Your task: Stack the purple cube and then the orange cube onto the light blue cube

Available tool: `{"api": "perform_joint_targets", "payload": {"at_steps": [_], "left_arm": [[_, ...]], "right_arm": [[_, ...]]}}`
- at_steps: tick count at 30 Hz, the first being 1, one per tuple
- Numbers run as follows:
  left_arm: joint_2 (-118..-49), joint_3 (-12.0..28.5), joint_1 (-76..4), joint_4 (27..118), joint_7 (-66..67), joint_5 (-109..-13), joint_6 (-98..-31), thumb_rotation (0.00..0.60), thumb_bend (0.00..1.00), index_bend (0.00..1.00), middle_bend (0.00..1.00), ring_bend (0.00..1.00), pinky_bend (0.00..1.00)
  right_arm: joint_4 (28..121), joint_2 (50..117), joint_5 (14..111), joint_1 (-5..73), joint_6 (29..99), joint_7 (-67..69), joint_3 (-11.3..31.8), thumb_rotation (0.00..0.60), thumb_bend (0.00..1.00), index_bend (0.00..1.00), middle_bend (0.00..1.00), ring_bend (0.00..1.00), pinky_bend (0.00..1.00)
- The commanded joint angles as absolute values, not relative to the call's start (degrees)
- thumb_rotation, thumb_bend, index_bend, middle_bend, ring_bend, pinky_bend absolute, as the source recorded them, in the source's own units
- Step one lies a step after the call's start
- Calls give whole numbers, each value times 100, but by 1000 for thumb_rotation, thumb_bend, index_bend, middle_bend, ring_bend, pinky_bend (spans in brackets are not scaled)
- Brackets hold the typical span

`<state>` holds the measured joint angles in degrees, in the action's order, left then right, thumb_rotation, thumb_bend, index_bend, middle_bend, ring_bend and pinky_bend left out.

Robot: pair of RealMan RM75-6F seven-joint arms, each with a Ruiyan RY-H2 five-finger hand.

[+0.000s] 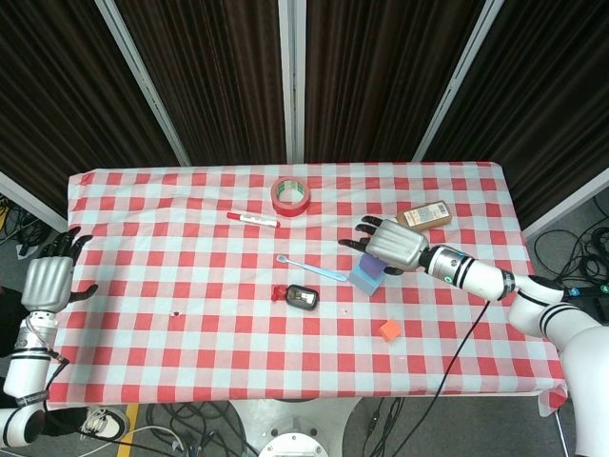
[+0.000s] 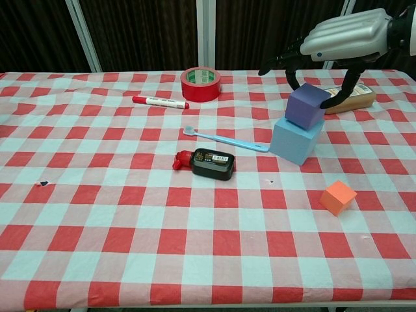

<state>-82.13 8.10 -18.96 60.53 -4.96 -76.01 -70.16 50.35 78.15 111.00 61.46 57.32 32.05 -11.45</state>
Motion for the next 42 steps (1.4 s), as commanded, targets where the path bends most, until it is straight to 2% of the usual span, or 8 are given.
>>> {"api": "perform_joint_targets", "payload": {"at_steps": [1,14,22,27,35,42], "left_arm": [[-8219,809,-1903,6037,-511,-7604,-7003,600,211,227,198,132,239],[-8260,817,-1920,5960,-528,-7587,-6956,600,211,227,198,132,239],[-8272,831,-1924,5922,-558,-7578,-6950,600,211,227,197,132,239],[-8274,834,-1926,5907,-591,-7579,-6941,600,210,228,197,132,239],[-8261,832,-1929,5923,-631,-7612,-6968,600,210,228,197,132,239],[-8230,852,-1912,5975,-632,-7626,-7048,600,211,227,197,132,239]], "right_arm": [[4977,7858,11123,6189,5720,3296,-1205,600,164,69,454,137,136],[4715,7999,11125,6273,5784,3525,-1360,600,162,69,454,137,138],[4526,8131,11095,6339,5676,3636,-1437,600,124,64,447,137,142],[4525,8087,11154,6420,5651,3776,-1549,600,2,0,351,112,143],[4864,7775,11085,6485,5802,3612,-1495,600,0,0,172,4,105],[5980,7090,10810,6499,6102,2689,-1045,600,0,0,155,0,66]]}}
